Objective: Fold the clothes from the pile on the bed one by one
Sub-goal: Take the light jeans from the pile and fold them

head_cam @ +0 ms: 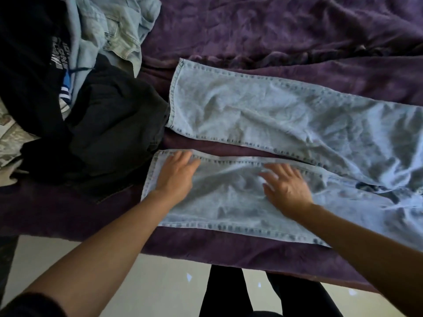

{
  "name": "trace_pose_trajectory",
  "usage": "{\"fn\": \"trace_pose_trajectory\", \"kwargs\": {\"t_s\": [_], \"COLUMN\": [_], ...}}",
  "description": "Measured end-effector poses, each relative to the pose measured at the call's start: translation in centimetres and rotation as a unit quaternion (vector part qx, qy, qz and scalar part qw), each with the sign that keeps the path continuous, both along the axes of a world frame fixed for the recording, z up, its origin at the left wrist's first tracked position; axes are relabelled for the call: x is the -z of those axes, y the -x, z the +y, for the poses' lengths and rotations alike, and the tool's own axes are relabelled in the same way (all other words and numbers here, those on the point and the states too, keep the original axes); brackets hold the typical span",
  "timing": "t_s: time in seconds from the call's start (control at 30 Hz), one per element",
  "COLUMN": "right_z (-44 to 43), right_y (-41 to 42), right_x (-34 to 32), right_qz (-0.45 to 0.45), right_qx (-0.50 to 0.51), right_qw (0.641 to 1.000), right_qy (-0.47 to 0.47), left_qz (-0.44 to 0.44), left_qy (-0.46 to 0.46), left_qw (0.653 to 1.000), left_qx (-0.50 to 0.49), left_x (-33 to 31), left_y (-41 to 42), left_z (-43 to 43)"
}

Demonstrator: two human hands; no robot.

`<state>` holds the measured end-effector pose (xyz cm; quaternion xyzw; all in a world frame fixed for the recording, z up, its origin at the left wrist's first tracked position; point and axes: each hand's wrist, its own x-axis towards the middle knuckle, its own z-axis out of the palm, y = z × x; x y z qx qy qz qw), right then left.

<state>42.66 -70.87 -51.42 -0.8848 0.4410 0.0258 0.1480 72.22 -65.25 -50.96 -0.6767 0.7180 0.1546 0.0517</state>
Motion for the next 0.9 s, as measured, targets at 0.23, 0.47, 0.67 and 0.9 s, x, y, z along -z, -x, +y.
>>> {"fn": "trace_pose_trajectory", "kwargs": {"t_s": [0.23, 0.47, 0.67, 0.9], "right_z": [4.0, 3.4, 4.5, 5.9], "right_y": [5.0, 10.5, 21.1, 40.8], "right_x": [3.0, 2.0, -1.0, -3.0], "right_qz": [0.15, 0.157, 0.154, 0.252], "right_qx": [0.031, 0.125, 0.267, 0.273], "right_qw": [0.979, 0.961, 0.937, 0.915], "right_qy": [-0.138, -0.188, -0.162, -0.157], "left_qz": [-0.117, -0.153, -0.016, 0.073], "left_qy": [-0.078, -0.023, -0.036, -0.137], "left_qw": [0.988, 0.987, 0.992, 0.959], "left_qx": [-0.062, -0.033, 0.117, 0.236], "left_x": [3.5, 1.6, -0.8, 0.7], "left_y": [0.3, 4.8, 20.1, 39.4], "left_z": [-5.1, -7.0, -5.7, 1.1]}}
